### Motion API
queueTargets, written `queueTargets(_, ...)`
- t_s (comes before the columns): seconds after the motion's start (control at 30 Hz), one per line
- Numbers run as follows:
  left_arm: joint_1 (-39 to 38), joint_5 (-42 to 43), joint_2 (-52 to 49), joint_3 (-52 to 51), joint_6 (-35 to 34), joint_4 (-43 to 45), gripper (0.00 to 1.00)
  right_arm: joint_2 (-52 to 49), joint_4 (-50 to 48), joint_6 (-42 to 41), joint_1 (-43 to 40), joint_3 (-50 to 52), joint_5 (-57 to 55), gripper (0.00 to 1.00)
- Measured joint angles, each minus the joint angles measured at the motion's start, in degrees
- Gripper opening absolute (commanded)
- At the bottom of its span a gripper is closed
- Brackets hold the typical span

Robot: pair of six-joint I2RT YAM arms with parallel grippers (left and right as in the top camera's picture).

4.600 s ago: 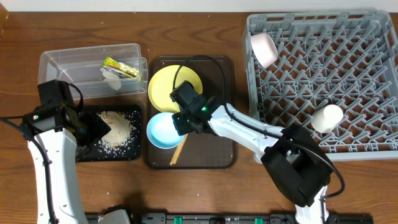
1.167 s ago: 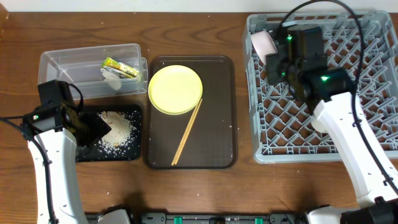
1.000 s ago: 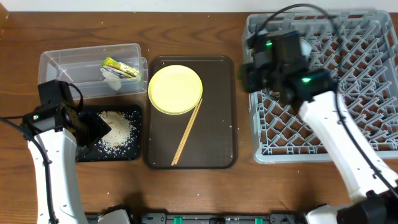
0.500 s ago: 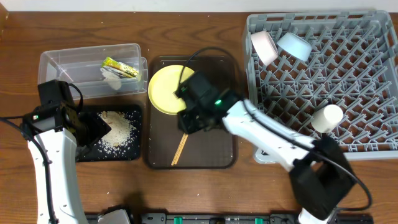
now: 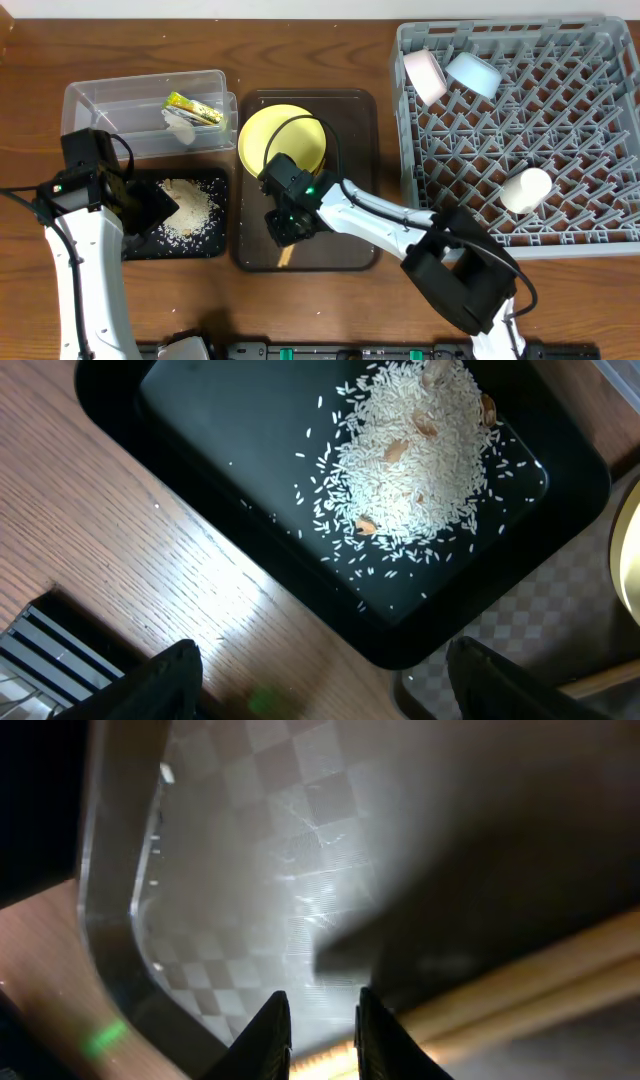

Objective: Sort waste into correct bins and load items into the dishwasher rack

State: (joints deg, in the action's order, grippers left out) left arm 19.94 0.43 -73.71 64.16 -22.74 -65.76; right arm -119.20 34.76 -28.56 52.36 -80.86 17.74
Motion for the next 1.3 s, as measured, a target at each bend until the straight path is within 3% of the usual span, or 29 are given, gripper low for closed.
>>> queueTargets(0.2,0.0,0.0,0.0,0.0,0.0,0.0,0.81,0.0,3.7,-0.4,0.0,0.0,-1.3,0.18)
queueTargets(0.57,0.0,0.2,0.0,0.0,0.0,0.0,0.81,0.5,12.3,-0.5,-2.1,-0.2,-3.2,0.22)
queueTargets(0.93,0.0,0.7,0.0,0.0,0.0,0.0,0.81,6.3,14.1,3.6,-5.6,0.0,-6.5,0.30)
queueTargets(1.1,0.0,0.7,0.0,0.0,0.0,0.0,0.81,12.3,15.4,4.2,-5.7,0.0,-13.0,0.26)
queueTargets(1.3,0.0,0.7,0.0,0.0,0.0,0.0,0.81,12.0,18.1,2.6,-6.5,0.0,-18.4,0.24)
